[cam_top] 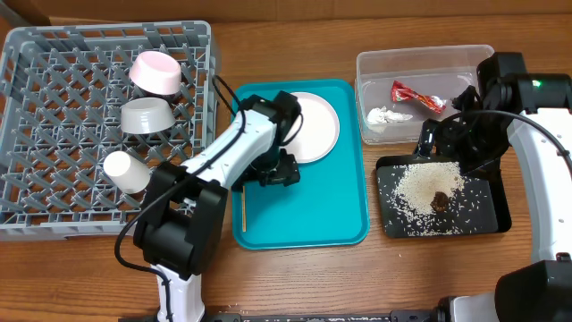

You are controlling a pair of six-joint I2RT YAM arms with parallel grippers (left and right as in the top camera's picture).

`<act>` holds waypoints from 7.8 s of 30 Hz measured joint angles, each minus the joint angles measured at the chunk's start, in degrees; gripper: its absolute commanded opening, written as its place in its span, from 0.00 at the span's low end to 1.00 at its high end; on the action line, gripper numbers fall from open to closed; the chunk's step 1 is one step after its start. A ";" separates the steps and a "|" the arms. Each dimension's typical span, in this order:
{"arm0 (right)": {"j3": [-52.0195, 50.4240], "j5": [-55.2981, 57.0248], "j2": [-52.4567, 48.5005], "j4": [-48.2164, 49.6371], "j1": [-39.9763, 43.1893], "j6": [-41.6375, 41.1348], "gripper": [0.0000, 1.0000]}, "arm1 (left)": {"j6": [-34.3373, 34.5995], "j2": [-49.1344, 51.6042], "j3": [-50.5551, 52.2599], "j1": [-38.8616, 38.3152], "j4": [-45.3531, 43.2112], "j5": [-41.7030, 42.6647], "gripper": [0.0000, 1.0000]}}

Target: Sort waste into correct bins and load items into the dishwasher

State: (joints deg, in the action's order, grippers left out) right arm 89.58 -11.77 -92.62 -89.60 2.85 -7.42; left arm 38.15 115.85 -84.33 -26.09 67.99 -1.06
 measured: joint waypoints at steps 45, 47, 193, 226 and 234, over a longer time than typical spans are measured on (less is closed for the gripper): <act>0.00 0.00 0.00 0.00 0.00 -0.02 1.00 | -14.64 -24.41 2.49 9.49 -6.32 -2.21 0.04; 0.00 0.02 0.00 -0.02 0.00 -0.04 1.00 | -17.03 -26.64 1.55 11.28 -6.45 -4.24 0.04; 0.00 0.02 0.00 -0.52 0.00 -0.02 1.00 | -40.13 -5.05 -21.79 39.89 6.14 45.68 1.00; -7.63 2.16 11.87 24.68 -5.84 2.36 1.00 | -44.19 -36.15 -18.10 25.90 12.98 17.53 1.00; -26.16 2.16 35.50 30.80 -5.86 1.18 1.00 | -44.30 -62.55 2.49 24.24 0.24 15.32 1.00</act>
State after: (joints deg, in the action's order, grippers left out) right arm 63.42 -9.61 -57.12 -58.81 -3.01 -6.24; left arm -6.15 53.30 -81.84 -1.85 68.23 14.26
